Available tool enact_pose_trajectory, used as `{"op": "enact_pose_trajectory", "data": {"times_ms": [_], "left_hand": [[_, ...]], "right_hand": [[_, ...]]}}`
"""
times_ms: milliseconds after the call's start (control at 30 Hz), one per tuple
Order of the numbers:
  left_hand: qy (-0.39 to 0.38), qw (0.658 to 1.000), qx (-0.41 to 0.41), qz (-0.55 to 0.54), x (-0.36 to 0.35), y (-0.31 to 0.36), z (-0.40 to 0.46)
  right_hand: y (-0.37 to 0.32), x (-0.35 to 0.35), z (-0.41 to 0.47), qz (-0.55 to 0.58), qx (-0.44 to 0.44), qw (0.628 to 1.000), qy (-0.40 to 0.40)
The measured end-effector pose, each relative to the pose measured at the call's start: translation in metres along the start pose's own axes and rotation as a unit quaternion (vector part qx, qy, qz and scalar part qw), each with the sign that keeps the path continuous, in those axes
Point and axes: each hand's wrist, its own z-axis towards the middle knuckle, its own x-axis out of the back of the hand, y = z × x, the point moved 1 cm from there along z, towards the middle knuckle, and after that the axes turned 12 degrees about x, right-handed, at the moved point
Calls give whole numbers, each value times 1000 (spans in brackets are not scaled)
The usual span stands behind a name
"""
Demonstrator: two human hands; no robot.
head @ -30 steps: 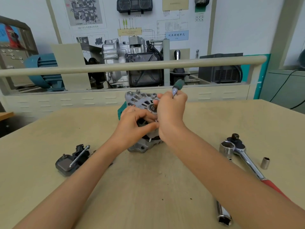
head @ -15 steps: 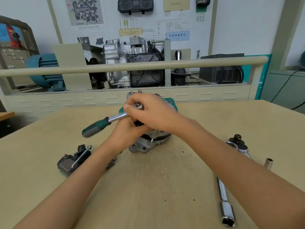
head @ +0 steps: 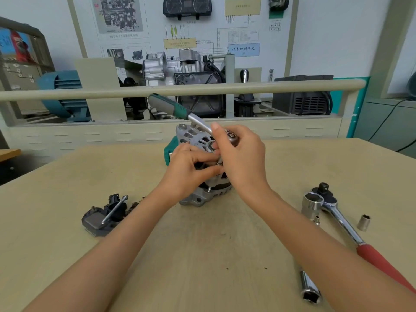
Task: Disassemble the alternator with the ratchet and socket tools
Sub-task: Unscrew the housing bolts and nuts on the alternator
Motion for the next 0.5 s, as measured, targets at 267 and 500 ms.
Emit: {"op": "enact_pose_trajectory", "data": {"times_ms": [267,500], "left_hand": [[-13,999,44,11,-1,0,0],[16,997,69,3,-1,3,-4]], "right_hand": [[-11,8,18,-261,39,963,-61],[-20,11,48,-351,-70,921,-157]]}}
